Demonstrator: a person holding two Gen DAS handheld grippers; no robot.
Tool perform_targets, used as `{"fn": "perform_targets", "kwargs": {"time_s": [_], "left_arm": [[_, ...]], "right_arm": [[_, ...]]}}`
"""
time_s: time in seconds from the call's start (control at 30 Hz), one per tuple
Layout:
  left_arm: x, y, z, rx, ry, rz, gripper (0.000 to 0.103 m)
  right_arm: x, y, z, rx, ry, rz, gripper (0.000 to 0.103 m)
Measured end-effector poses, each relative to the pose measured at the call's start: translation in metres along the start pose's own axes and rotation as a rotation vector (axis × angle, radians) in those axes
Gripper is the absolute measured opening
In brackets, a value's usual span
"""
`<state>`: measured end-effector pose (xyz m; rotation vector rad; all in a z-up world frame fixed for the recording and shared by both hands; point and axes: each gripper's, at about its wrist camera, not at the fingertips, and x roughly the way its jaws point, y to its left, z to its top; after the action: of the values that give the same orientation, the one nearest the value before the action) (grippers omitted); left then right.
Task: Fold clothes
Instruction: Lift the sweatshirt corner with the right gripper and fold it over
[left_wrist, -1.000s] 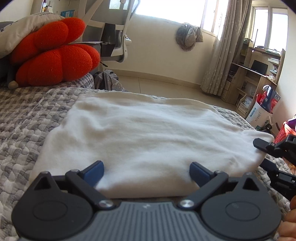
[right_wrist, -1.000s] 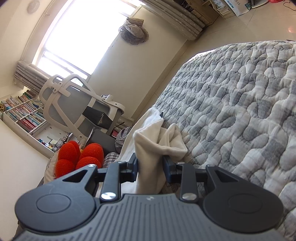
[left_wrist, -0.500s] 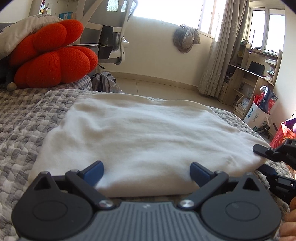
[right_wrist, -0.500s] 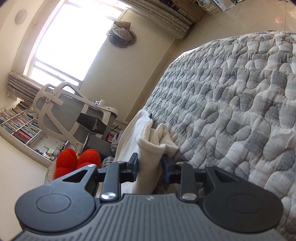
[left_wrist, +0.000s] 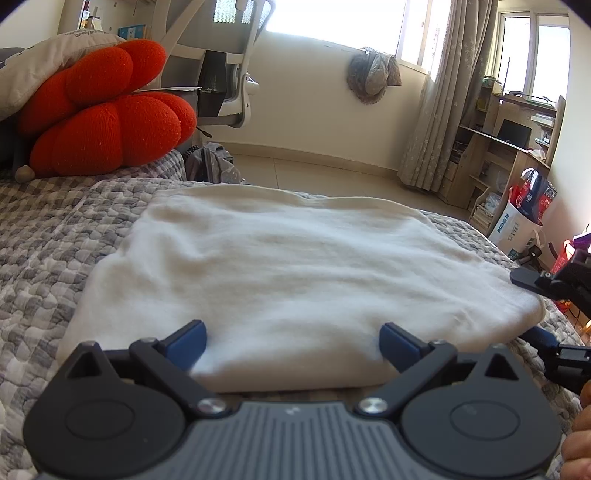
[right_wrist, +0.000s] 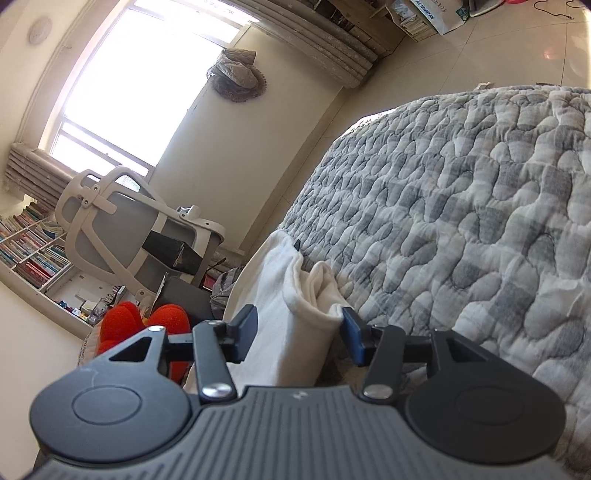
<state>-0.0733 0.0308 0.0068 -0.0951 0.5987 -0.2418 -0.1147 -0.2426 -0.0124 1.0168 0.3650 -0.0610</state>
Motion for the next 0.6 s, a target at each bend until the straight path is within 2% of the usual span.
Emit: {"fn": "perform_targets", "kwargs": {"time_s": [0.07,0.1,0.13,0.2,0.37,0.43,0.53,0.57,0.6], "left_arm": [[0.0,-0.001,0.0,0.006,0.002,0.007,0.101],[0.001,-0.002,0.0,0.009,0.003,0.01,0.101],[0.001,-0.002,0.0,0.011,0.005,0.012,0.101],[0.001,-0.003,0.0,0.013,0.005,0.015,0.101],[0.001,-0.002,0.0,0.008,0.007,0.011,0.101],[-0.001,0.007,0.003,-0.031,0.014,-0.029,0.1],[-0.018,0.048,0.009,-0.244,0.023,-0.181,0.1],[-0.025,0.064,0.012,-0.321,0.029,-0.216,0.1],[-0.032,0.079,0.014,-0.374,0.031,-0.218,0.1]], "right_arm": [[0.005,0.006,-0.003,-0.042,0.006,0.003,0.055],[0.007,0.009,-0.005,-0.063,0.009,0.004,0.043],[0.007,0.01,-0.005,-0.068,0.008,0.011,0.024],[0.001,0.016,-0.003,-0.102,-0.033,0.034,0.015],[0.0,0.033,-0.009,-0.223,-0.052,0.047,0.013],[0.0,0.04,-0.012,-0.272,-0.059,0.052,0.013],[0.001,0.05,-0.016,-0.346,-0.068,0.059,0.013],[0.001,0.053,-0.017,-0.37,-0.071,0.061,0.013],[0.001,0.057,-0.018,-0.395,-0.074,0.063,0.013]]}}
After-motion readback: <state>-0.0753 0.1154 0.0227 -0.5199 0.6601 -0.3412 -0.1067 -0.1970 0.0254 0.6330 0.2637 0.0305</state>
